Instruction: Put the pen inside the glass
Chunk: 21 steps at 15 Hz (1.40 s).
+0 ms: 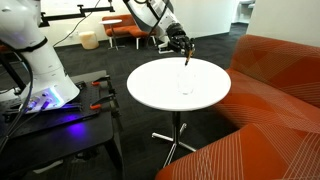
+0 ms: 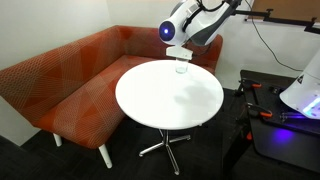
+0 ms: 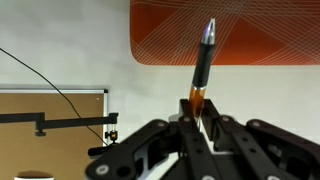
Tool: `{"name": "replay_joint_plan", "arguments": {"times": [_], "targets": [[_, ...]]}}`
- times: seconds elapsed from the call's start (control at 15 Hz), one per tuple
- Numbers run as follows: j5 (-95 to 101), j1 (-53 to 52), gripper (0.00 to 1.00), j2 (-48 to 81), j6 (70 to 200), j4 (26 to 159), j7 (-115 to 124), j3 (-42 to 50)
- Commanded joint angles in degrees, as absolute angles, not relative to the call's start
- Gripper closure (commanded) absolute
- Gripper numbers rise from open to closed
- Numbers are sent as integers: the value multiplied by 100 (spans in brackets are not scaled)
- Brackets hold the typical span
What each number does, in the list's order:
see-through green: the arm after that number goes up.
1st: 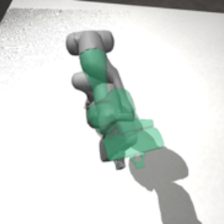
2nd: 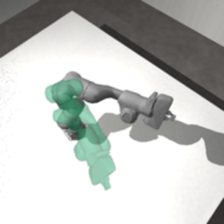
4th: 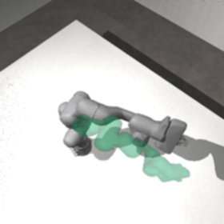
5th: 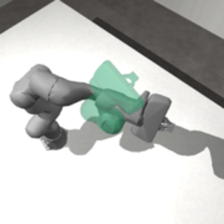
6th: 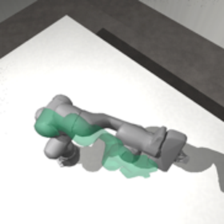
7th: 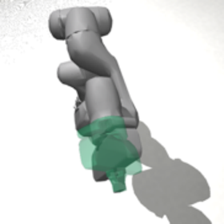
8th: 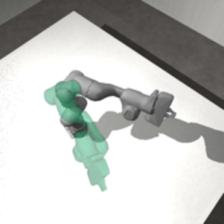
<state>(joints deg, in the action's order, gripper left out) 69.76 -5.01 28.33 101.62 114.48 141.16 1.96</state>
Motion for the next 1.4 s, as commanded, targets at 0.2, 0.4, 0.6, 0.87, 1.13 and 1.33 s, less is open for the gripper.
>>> {"name": "replay_joint_plan", "arguments": {"times": [0.2,0.4,0.6,0.87,1.13,1.33], "targets": [[6995,-389,96,3208,10164,11152,14209,131],[6958,-360,96,3367,10167,11025,14190,139],[6946,-328,96,3515,10180,10900,14181,143],[6914,-325,96,3685,10190,10742,14153,128],[6898,-345,96,3815,10181,10627,14156,116],[6903,-374,96,3902,10167,10552,14138,96]]}}
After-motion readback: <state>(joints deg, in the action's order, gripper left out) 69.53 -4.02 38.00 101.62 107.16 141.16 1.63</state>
